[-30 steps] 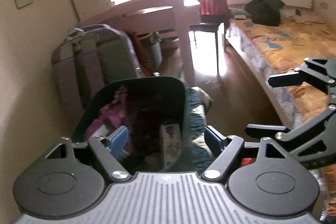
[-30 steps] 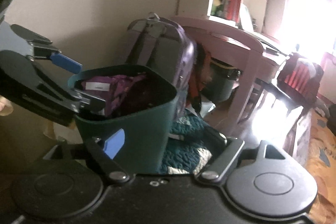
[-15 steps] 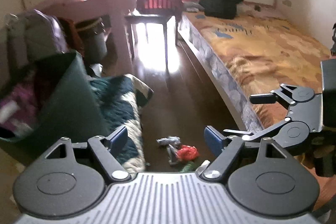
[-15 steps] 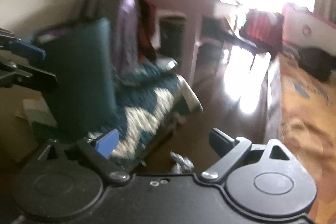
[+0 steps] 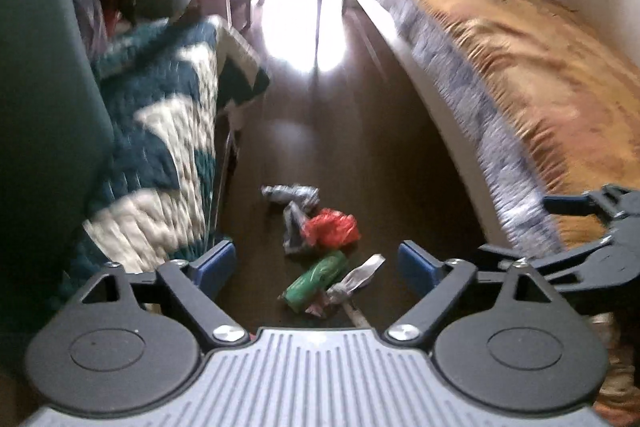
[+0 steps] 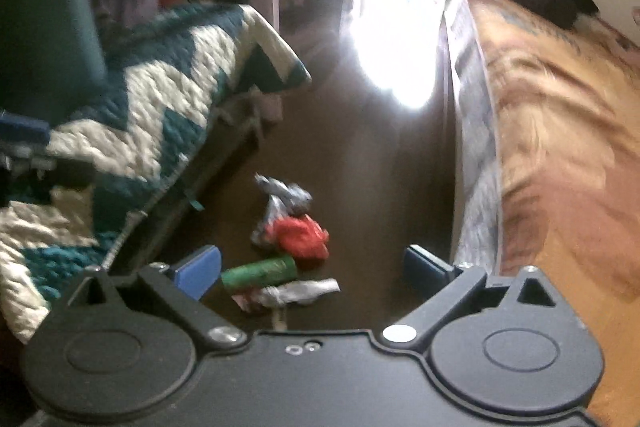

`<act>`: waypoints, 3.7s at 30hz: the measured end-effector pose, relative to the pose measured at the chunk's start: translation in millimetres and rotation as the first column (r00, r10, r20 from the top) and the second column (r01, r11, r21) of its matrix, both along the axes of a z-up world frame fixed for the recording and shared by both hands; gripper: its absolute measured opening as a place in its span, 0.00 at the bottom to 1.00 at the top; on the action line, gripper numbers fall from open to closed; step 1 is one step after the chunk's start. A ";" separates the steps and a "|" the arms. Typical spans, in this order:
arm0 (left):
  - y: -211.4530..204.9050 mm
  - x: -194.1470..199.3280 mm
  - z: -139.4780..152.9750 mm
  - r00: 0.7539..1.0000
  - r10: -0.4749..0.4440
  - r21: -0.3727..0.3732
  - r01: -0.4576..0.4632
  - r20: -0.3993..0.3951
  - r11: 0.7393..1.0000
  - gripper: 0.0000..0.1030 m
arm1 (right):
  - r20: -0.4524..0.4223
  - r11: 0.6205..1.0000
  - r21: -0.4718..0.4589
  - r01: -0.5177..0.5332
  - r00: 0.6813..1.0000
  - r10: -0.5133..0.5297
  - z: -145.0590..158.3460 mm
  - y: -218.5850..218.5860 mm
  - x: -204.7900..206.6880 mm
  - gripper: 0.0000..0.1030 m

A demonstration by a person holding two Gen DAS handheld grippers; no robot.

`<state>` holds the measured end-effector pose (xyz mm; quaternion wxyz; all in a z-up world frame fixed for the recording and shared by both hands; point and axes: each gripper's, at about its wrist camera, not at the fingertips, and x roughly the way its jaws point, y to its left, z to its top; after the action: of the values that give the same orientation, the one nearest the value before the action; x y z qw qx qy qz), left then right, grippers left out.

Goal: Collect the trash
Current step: 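Lower the left tool to the orange foam net while the right tool lowers to the paper strip, then close the left gripper on the orange foam net while the right gripper grasps the paper strip, then carry the foam net and paper strip up to the wastebasket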

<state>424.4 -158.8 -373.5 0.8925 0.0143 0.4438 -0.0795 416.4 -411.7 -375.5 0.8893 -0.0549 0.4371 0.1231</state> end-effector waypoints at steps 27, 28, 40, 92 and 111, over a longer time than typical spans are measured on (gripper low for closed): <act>37.8 -8.5 -306.3 0.868 0.380 0.233 -0.316 -0.320 0.920 0.90 | -0.304 0.997 -0.024 -0.069 0.951 0.059 -240.0 46.0 41.6 0.88; 40.5 -8.5 -313.2 0.862 0.391 0.239 -0.326 -0.323 0.915 0.90 | -0.313 0.997 -0.024 -0.078 0.947 0.067 -250.0 49.9 41.9 0.88; 44.6 -3.2 -366.4 0.858 0.382 0.333 -0.269 -0.344 0.904 0.76 | -0.368 0.995 -0.094 -0.043 0.930 0.006 -334.6 66.1 55.7 0.69; 35.5 -61.8 -51.5 0.934 0.109 0.294 -0.005 -0.339 0.956 0.05 | -0.462 0.972 0.053 0.229 0.869 -0.179 -28.8 51.3 -51.2 0.19; 136.6 -16.6 230.0 0.970 0.106 0.138 -0.076 -0.221 0.987 0.05 | -0.326 0.993 0.087 0.083 0.944 -0.050 261.7 152.6 6.4 0.19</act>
<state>407.8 -22.2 -143.6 0.8357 0.0422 0.5474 -0.0108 422.8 -259.1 -113.7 0.8111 0.0251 0.5716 0.1218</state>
